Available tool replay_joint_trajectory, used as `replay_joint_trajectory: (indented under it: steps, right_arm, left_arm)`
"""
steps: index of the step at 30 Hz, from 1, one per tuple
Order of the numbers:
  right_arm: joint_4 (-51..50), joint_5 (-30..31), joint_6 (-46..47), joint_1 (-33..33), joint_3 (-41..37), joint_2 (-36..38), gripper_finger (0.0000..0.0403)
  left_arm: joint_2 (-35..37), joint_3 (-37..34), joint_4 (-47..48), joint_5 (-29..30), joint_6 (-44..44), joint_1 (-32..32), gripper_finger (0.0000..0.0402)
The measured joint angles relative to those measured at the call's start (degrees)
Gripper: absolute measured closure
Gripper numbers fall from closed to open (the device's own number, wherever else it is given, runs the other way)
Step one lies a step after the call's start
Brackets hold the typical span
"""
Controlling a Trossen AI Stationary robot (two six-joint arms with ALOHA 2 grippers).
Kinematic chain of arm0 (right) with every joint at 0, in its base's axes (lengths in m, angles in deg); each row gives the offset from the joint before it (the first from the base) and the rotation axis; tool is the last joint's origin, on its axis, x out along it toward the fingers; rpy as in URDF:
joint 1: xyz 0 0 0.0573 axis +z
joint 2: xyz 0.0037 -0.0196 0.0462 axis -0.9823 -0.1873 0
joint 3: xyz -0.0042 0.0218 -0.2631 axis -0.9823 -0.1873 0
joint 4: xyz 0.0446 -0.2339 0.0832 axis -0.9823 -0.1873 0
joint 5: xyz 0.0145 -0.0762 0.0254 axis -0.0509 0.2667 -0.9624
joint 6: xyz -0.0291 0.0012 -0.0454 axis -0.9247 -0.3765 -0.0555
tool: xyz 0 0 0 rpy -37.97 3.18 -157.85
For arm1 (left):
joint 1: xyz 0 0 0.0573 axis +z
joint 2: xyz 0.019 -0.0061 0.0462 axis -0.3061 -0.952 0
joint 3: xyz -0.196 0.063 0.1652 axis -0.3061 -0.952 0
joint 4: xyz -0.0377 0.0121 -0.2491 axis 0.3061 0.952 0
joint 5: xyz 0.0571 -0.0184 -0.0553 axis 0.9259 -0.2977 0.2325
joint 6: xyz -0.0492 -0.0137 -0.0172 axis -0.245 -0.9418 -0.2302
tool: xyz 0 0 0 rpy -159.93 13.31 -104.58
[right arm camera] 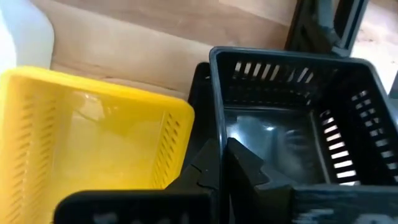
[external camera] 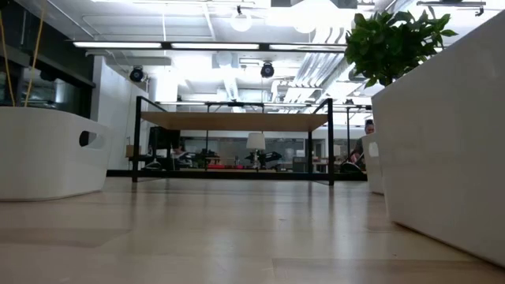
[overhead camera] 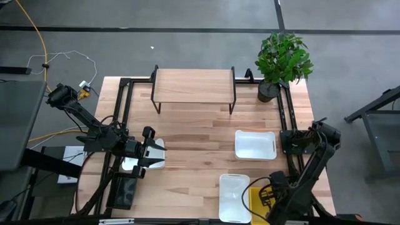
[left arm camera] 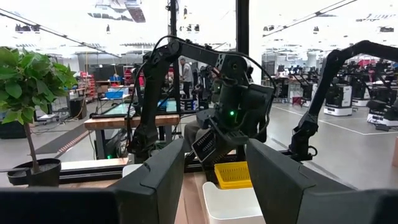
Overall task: Stack baskets on shelf by color
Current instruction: Stack the top black bin on the bottom right black bin, then stack the left black bin on the stacked black bins
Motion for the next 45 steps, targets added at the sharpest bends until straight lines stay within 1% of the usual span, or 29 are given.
replay_joint_trajectory:
  steps: [5, 9, 12, 18, 24, 34, 39, 42, 45]
  right_arm:
    - [0.6, -0.4, 0.2, 0.0, -0.8, 0.0, 0.0402]
    - [0.7, 1.9, 0.3, 0.0, -0.8, 0.0, 0.0402]
    - [2.5, 3.3, 0.1, -0.3, -0.8, 0.0, 0.0402]
    - [3.2, 1.7, -0.2, -0.6, -0.8, 0.0, 0.0395]
    - [3.3, 1.9, -0.8, -0.6, -0.8, 0.0, 0.0355]
    - [3.4, 2.6, -2.1, -0.6, -0.8, 0.0, 0.0244]
    - [3.9, 2.2, -6.0, -0.6, 1.0, 0.0, 0.0215]
    - [4.3, 6.1, -8.6, -0.6, 2.7, 0.0, 0.0211]
    - [6.9, 13.5, -13.9, -0.8, 3.9, 0.1, 0.0210]
  left_arm:
    - [0.0, 0.0, 0.0, 0.0, 0.0, 0.0, 0.0241]
    - [0.0, 0.0, 0.0, 0.0, 0.0, 0.0, 0.0241]
    - [0.0, 0.0, 0.0, 0.0, 0.0, 0.0, 0.0241]
    - [0.0, 0.0, 0.1, 0.0, 0.0, 0.0, 0.0241]
    - [0.0, 0.0, 0.1, -0.3, 0.0, 0.0, 0.0241]
    - [0.0, 0.0, 0.1, -0.3, 0.0, 0.0, 0.0241]
    - [0.0, 0.0, 0.1, -0.4, 0.0, 0.0, 0.0241]
    - [0.0, 0.0, 0.1, -0.4, 0.0, 0.0, 0.0241]
    - [0.0, 0.0, 0.1, -0.4, 0.0, 0.0, 0.0241]
